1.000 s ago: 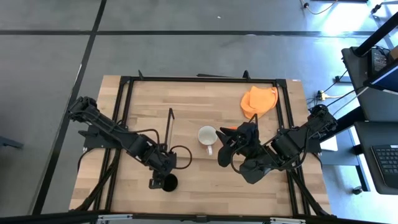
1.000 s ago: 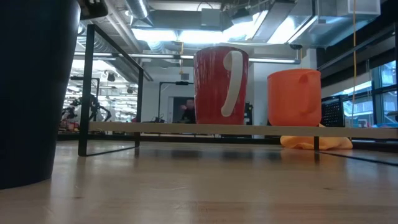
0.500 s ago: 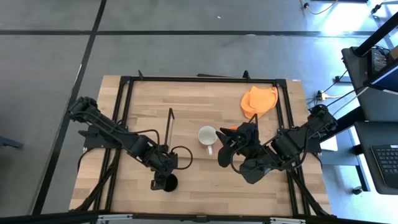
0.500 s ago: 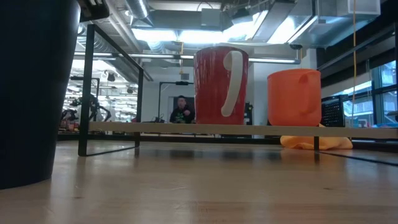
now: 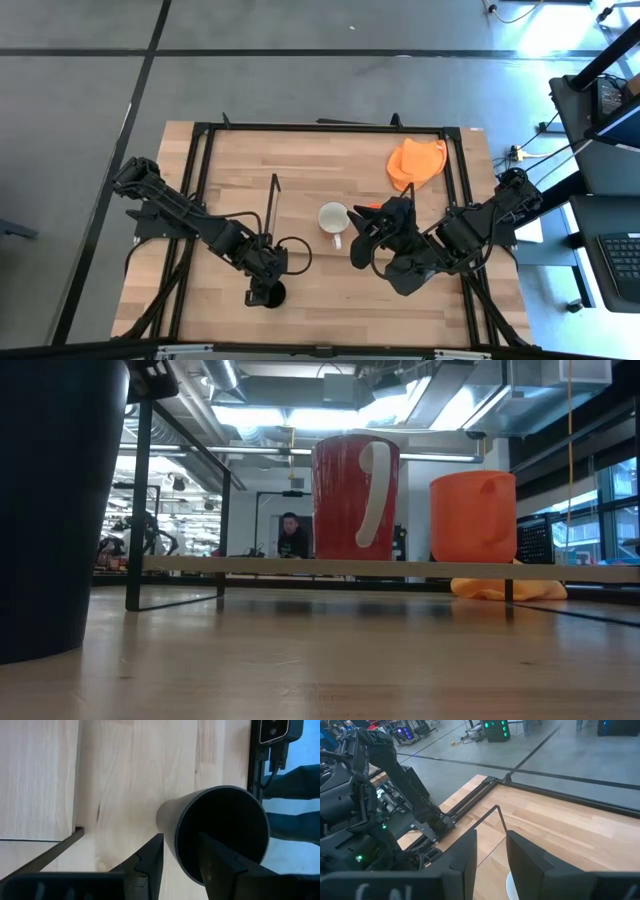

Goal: Stack small to large cups/mugs on shelf
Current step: Put the black cup on the shelf

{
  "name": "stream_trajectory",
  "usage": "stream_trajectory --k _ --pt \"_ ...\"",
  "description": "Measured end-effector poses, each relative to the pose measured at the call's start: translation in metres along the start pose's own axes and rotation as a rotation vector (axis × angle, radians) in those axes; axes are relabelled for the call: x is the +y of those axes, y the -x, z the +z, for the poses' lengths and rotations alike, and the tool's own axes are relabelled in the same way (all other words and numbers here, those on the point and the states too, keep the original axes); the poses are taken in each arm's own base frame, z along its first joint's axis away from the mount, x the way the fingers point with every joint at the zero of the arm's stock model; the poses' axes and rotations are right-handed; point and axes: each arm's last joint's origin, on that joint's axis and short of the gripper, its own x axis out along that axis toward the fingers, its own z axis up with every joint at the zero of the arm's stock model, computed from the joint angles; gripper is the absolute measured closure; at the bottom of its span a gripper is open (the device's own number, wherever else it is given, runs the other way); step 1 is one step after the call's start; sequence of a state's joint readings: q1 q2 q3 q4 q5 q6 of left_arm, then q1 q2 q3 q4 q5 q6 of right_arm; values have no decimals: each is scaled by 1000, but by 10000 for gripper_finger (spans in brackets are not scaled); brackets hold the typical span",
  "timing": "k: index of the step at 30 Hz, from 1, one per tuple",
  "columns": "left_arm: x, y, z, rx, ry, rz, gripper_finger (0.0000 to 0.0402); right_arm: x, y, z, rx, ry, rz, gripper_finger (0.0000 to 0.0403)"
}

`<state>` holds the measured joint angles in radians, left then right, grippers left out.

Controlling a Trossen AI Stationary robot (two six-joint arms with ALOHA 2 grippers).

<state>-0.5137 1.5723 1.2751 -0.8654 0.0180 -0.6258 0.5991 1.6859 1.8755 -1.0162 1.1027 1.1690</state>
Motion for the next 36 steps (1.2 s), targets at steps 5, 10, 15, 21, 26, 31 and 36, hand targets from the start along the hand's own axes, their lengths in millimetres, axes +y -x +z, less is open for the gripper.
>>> stream_trajectory --k 5,10,15,21,26,31,36 --pt "2 -5 -2 -3 1 10 292 0 0 0 0 0 0 297" --pt "5 -8 -6 3 19 34 292 0 0 0 5 0 2 297" --pt "6 -9 -6 -1 18 41 298 0 0 0 6 0 3 297" --pt "6 -10 -7 3 0 39 352 0 0 0 7 0 3 297" --pt "6 -10 -7 6 -7 38 395 0 0 0 7 1 3 297" --pt "6 -10 -7 5 -8 40 396 0 0 0 7 2 3 297" --pt "4 -7 -5 6 -3 29 399 0 0 0 7 2 3 297"
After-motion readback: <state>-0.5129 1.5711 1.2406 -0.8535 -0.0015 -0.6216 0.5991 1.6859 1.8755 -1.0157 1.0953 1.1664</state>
